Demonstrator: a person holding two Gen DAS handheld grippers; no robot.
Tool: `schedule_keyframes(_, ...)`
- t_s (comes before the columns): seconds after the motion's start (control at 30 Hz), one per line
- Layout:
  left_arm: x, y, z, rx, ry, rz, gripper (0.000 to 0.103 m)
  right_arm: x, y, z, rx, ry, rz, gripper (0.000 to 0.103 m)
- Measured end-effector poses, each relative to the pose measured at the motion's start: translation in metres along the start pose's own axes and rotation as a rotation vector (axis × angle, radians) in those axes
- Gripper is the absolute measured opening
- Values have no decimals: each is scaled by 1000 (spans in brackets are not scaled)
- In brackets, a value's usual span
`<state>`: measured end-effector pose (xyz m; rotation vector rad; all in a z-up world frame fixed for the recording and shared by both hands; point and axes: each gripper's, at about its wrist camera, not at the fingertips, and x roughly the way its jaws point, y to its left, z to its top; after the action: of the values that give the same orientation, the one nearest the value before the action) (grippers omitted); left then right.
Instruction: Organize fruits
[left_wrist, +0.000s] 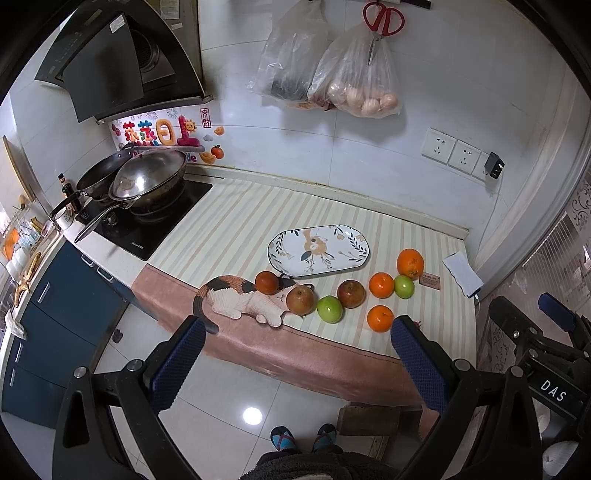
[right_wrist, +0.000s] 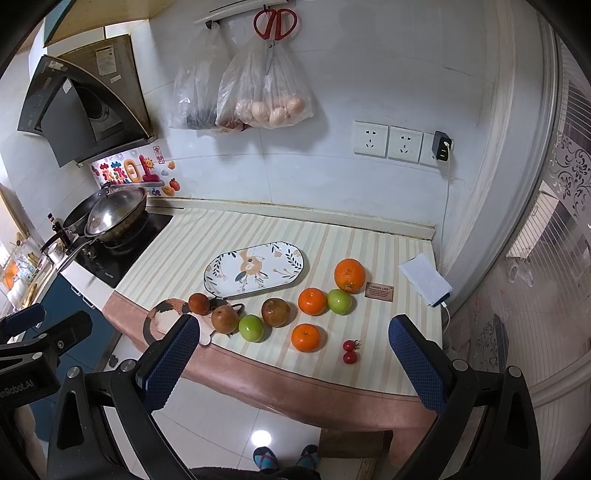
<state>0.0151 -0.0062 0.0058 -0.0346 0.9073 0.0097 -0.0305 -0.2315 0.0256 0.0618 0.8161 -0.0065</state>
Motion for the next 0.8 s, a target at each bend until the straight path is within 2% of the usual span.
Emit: schedule_keyframes(0.8, 7, 4, 0, -2, 4, -5, 103, -16, 14, -7, -7, -24, 15, 103)
